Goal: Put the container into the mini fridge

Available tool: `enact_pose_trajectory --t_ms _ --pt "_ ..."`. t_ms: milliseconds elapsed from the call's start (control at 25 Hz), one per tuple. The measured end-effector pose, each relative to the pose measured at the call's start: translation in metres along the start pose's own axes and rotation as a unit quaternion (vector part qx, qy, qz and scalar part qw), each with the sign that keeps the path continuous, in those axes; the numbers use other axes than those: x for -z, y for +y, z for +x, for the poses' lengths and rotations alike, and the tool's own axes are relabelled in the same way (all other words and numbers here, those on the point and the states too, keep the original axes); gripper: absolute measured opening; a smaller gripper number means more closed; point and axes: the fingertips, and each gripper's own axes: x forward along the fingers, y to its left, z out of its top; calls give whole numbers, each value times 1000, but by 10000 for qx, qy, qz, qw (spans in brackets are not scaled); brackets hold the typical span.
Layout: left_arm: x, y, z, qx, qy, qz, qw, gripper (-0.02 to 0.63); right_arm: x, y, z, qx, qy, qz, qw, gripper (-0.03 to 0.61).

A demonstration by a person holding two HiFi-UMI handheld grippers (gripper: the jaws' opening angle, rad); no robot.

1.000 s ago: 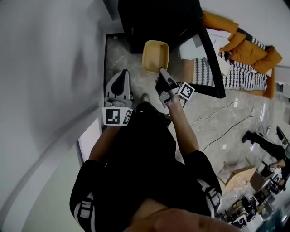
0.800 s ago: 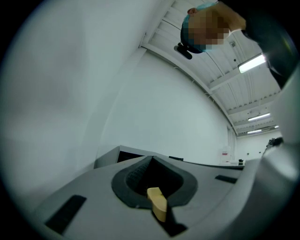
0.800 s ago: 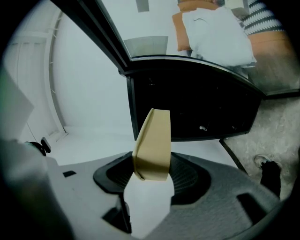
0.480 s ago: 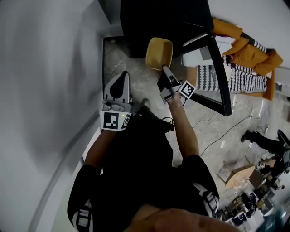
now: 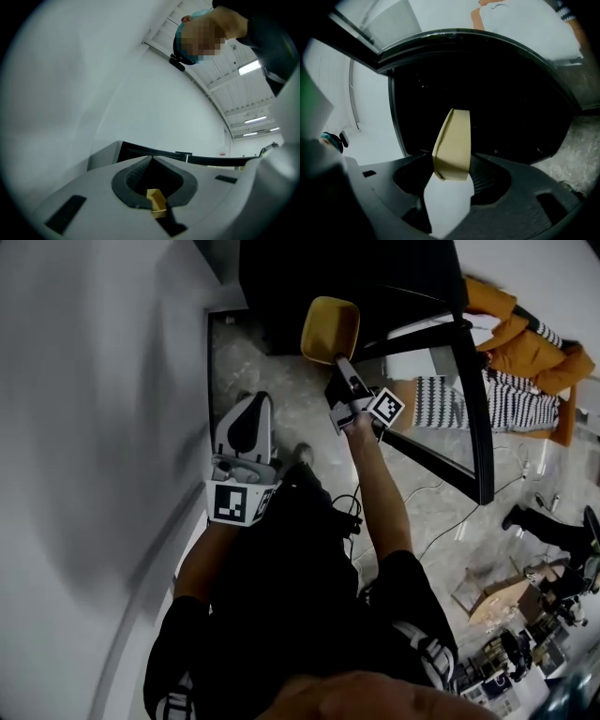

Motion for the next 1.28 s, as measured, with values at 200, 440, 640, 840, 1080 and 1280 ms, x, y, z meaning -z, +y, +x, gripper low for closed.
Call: enact_pose_trajectory --t_ms 200,440,640,840,1080,1280 --pt "-17 3 -13 -133 31 -15 9999 5 1 -5 20 -19 -108 -70 9999 224" --pt "-38 3 -24 -214 68 31 9997 5 6 6 50 -248 -137 -67 9996 224" --pt "-58 8 -30 -315 60 91 9994 5 11 17 66 -371 -187 32 9991 224" --pt "-68 7 -35 -378 135 121 9991 5 19 19 67 -346 -269 274 9987 224" --pt "-71 -1 -34 -370 134 129 9991 5 19 16 69 -495 -325 616 9963 225" --pt "-73 -7 -36 -322 133 80 9994 5 17 14 71 -529 -341 666 9958 227"
